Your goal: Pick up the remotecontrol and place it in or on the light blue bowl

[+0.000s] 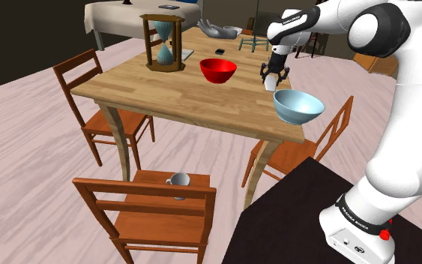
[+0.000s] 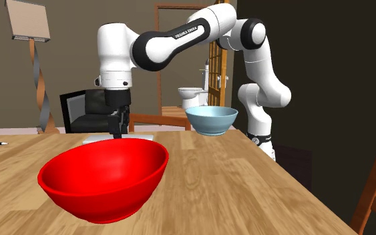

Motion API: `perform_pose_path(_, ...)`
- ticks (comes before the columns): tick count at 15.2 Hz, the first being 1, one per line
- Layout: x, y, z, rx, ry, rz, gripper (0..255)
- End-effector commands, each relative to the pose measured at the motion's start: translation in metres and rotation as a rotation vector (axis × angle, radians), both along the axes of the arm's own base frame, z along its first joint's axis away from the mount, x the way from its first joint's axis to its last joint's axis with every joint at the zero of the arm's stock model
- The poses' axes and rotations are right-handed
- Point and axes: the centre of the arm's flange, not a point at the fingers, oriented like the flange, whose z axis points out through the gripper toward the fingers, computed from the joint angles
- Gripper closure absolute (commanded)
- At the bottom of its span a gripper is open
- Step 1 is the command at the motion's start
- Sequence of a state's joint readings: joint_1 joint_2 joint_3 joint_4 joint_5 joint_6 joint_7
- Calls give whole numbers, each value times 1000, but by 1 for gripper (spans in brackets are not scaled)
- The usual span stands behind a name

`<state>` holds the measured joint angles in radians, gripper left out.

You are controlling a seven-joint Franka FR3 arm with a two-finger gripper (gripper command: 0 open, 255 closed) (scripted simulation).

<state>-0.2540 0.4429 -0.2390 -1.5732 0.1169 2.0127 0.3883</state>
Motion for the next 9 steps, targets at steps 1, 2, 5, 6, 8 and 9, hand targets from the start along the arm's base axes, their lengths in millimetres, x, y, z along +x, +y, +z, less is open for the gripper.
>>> perform_pose_path(1,0,0,5,0,0,0,255)
perform_pose_path(2,0,0,10,0,0,0,255)
perform_pose_path(5,0,0,26,0,0,0,255)
perform_pose_path(6,0,0,32,0,0,0,255)
perform_pose_path(8,0,0,42,0,0,0,255)
perform_pose_path(9,0,0,47,0,0,0,255)
